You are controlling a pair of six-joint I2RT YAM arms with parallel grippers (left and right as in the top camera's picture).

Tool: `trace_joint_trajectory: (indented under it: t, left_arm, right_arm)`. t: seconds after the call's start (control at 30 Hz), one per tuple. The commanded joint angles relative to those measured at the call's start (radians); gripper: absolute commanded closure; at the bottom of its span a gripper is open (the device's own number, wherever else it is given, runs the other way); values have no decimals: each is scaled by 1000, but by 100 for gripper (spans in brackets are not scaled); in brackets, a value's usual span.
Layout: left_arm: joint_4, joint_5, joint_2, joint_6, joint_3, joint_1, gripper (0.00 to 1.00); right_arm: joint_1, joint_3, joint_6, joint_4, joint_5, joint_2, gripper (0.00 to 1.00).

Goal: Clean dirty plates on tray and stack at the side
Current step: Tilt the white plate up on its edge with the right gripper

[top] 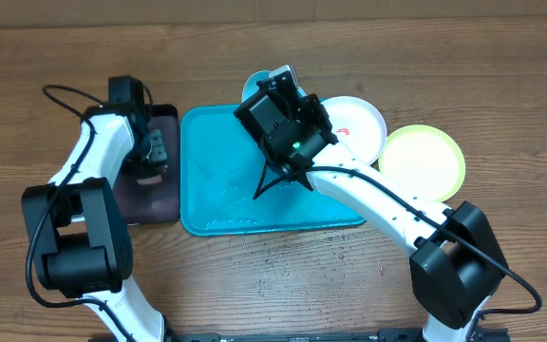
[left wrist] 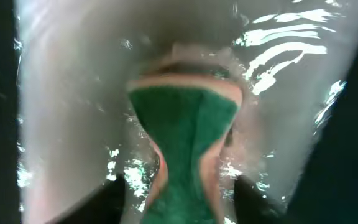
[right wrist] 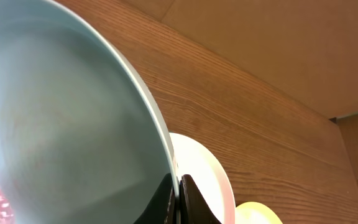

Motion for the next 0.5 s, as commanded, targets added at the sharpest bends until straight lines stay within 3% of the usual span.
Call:
trace_joint_trajectory:
  t: [0.0,0.2,0.37,0.47]
  left_arm:
    - [-14,-7,3,23,31,6,40]
    - [-11,11,3,15,9,6,44]
    - [-10,11,12,7,7,5,73]
    - [-7,11,15,-8,6,5,75]
  right_arm:
    - [-2,33,3,10,14,-47,96]
    - [-2,33,3,10,14,-47,96]
    - [-2,33,3,10,14,-47,96]
    - [-2,33,3,10,14,-47,96]
